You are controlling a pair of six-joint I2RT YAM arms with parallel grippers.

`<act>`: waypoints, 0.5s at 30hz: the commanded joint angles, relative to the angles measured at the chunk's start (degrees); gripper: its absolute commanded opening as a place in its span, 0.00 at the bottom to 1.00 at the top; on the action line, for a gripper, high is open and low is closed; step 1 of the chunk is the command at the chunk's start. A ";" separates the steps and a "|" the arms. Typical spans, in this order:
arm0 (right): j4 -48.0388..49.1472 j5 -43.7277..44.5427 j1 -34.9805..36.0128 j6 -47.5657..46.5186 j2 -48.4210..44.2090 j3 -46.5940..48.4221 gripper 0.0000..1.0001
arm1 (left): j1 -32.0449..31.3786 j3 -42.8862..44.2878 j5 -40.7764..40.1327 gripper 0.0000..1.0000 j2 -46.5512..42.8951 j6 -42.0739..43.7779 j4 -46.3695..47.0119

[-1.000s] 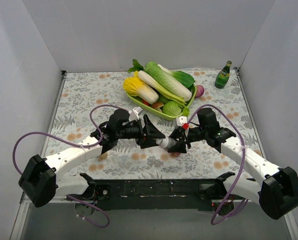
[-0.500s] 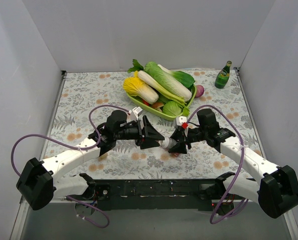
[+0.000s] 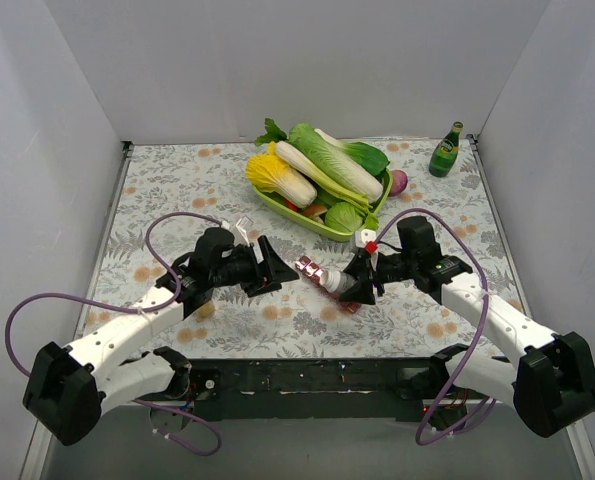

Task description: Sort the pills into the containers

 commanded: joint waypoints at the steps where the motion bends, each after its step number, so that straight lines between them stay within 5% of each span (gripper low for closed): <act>1: 1.19 -0.81 -0.68 0.56 -1.26 -0.67 0.01 | 0.44 -2.51 -4.69 0.70 -0.65 6.55 -3.02; 8: 1.10 -3.44 -0.95 -0.50 -1.88 -1.29 0.01 | 0.44 -5.41 7.50 0.73 -4.24 10.16 11.46; 9: 1.18 -4.23 -0.95 -0.58 -1.88 -1.29 0.01 | 0.44 -6.81 10.40 0.75 -4.68 9.64 15.32; 10: 1.27 -4.59 -0.95 -0.50 -1.79 -1.29 0.01 | 0.44 -7.26 13.82 0.95 -4.95 8.85 20.05; 15: 1.62 -6.43 -0.95 -0.32 -1.18 -1.29 0.02 | -1.23 -6.74 15.71 0.98 -2.67 6.91 23.53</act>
